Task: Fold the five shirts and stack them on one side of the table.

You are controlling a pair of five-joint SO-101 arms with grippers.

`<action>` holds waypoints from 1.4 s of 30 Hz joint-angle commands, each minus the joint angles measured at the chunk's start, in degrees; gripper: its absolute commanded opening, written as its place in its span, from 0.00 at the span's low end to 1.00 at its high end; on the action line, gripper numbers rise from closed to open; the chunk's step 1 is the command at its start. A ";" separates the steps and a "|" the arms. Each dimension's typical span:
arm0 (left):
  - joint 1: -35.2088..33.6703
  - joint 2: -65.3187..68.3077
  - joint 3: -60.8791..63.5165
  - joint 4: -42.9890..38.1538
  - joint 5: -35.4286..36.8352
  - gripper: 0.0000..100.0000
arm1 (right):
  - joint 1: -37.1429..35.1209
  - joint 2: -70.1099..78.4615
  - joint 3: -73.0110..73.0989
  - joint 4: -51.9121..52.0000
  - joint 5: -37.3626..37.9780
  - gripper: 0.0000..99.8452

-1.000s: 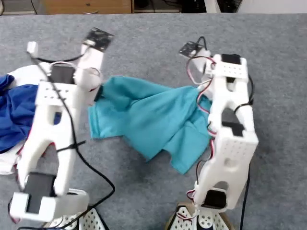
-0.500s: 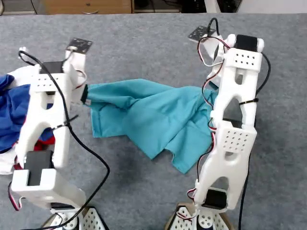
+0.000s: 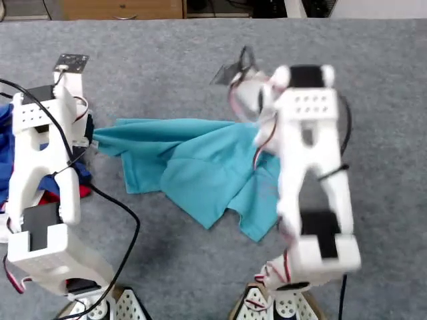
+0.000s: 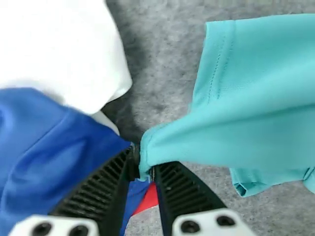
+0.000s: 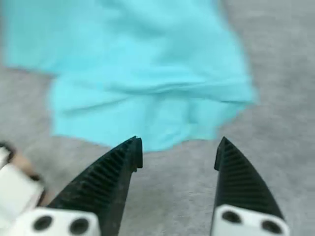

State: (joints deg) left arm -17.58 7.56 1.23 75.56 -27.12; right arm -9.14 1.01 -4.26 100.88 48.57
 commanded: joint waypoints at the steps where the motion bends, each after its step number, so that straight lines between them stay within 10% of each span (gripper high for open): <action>1: -1.85 -0.75 -2.55 -0.09 0.53 0.02 | -6.64 -12.70 15.96 0.00 0.26 0.25; 14: -2.81 -0.84 -3.34 0.00 0.62 0.02 | -25.54 -21.14 51.12 -29.71 0.26 0.25; 42: -2.99 -0.66 -10.29 4.84 0.26 0.02 | -35.38 -2.86 43.65 -35.52 -4.84 0.25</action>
State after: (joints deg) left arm -19.60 7.56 -6.68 80.04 -27.12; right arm -43.60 -1.89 41.10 66.95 44.62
